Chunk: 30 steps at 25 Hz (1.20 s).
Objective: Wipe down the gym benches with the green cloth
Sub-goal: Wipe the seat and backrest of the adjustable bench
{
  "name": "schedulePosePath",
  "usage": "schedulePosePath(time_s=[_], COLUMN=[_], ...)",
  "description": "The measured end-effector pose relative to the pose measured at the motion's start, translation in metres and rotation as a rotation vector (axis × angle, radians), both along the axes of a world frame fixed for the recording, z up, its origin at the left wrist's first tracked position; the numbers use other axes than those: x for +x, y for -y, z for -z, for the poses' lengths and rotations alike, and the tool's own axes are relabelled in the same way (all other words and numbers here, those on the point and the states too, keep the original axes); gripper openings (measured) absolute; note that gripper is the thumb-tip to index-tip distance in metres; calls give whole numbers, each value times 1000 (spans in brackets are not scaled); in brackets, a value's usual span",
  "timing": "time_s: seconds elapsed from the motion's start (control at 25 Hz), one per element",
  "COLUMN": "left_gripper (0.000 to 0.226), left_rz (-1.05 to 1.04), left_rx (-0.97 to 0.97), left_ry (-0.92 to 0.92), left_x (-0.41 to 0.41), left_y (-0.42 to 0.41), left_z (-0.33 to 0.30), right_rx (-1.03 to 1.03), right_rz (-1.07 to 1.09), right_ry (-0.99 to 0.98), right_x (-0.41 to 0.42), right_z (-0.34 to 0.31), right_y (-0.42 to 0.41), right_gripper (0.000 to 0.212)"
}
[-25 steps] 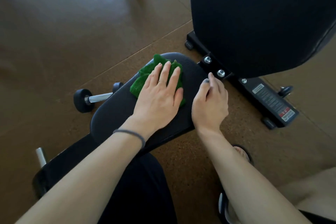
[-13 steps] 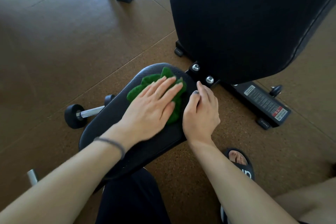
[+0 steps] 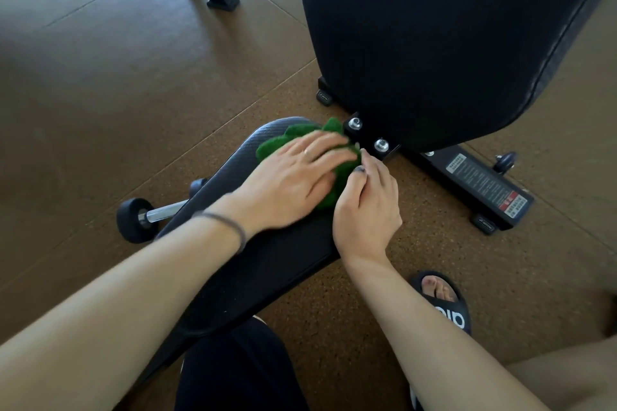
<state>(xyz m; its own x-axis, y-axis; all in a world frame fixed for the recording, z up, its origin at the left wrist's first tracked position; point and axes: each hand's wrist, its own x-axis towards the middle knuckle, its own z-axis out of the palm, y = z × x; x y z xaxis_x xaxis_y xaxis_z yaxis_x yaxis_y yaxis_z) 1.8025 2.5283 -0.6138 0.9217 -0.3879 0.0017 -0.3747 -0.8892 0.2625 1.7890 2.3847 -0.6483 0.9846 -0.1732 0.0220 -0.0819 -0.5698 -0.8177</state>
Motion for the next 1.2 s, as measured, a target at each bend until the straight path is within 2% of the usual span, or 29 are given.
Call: schedulePosePath(time_s=[0.12,0.24,0.32,0.44,0.64,0.76,1.0,1.2], left_gripper=[46,41,38,37,39,40,40,39], left_rz=[-153,-103,-72,-202,-353,-462,-662,-837], left_rx=[76,123,97,69,15,-27,-133,-134], left_ry=[-28,-20,-42,-95,-41,-86,-125,-129], left_x=[51,58,64,72,63,62,37,-43], left_y=[16,23,14,2,-3,-16,-41,-62], left_z=[5,9,3,0,1,-1,-3,-7], right_rx=[-7,-5,4,4,-44,-48,-65,-74], right_rz=[11,13,15,-1,-16,-23,-28,-25], right_ry=[-10,-11,-8,-18,-31,-44,-40,-44], right_x=[-2,-2,-1,0,2,2,4,2], right_z=[-2,-3,-2,-3,-2,-3,-2,-4], right_y=[0,-1,0,1,1,0,0,-1], right_gripper=[59,56,55,55,57,59,58,58])
